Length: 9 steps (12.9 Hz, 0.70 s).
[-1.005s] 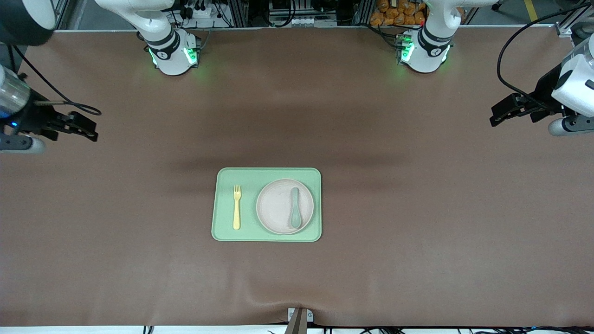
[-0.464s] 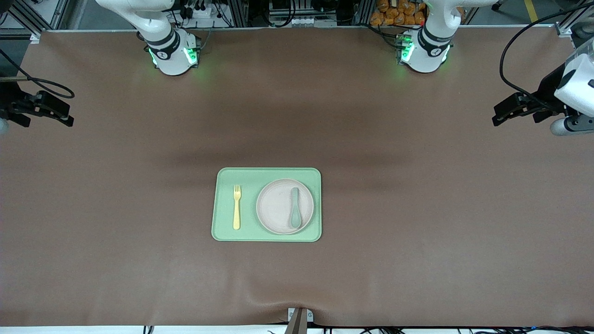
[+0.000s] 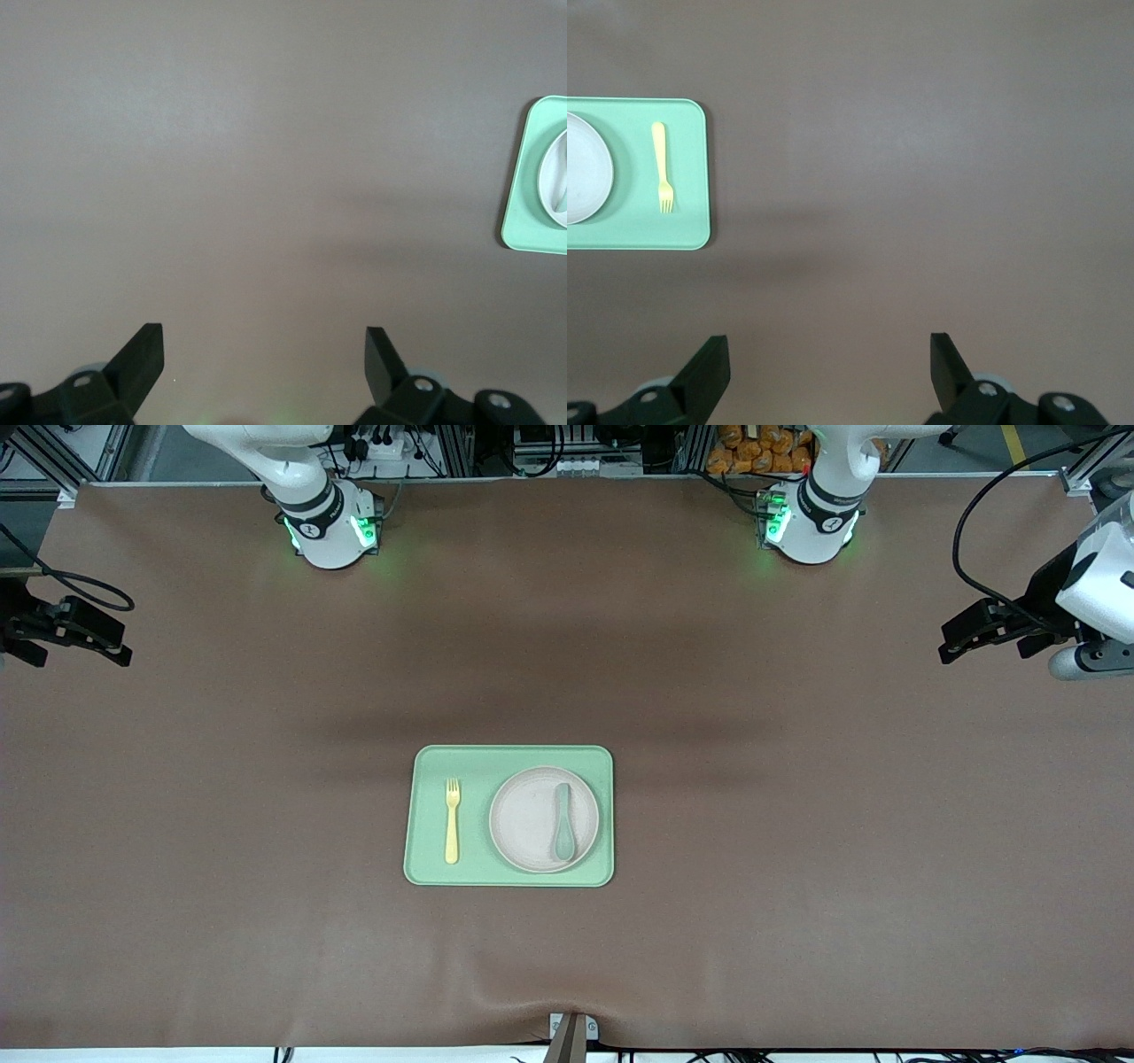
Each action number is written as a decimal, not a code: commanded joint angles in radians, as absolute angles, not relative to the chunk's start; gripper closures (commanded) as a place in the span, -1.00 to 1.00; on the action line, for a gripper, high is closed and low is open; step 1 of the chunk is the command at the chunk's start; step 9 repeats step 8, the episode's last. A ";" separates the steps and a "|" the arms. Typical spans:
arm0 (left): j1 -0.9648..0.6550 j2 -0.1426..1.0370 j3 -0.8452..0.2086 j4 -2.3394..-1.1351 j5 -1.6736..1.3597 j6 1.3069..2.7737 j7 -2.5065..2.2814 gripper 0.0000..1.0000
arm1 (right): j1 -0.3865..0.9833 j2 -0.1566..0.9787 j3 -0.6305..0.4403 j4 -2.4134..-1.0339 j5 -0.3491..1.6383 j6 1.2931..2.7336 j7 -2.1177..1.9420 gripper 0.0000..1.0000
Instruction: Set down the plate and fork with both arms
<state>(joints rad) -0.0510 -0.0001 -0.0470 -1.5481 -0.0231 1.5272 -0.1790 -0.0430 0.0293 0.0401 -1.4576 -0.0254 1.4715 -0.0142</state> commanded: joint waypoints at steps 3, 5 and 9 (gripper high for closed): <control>-0.049 -0.009 -0.054 -1.539 0.009 1.513 -0.169 -1.00 | -0.068 0.049 0.060 -1.433 -0.035 1.445 -0.034 -1.00; -0.054 -0.009 -0.055 -1.537 0.009 1.509 -0.170 -1.00 | -0.058 0.051 0.061 -1.401 -0.040 1.445 -0.029 -1.00; -0.054 -0.009 -0.055 -1.539 0.009 1.506 -0.169 -1.00 | -0.067 0.051 0.058 -1.387 -0.029 1.442 -0.029 -1.00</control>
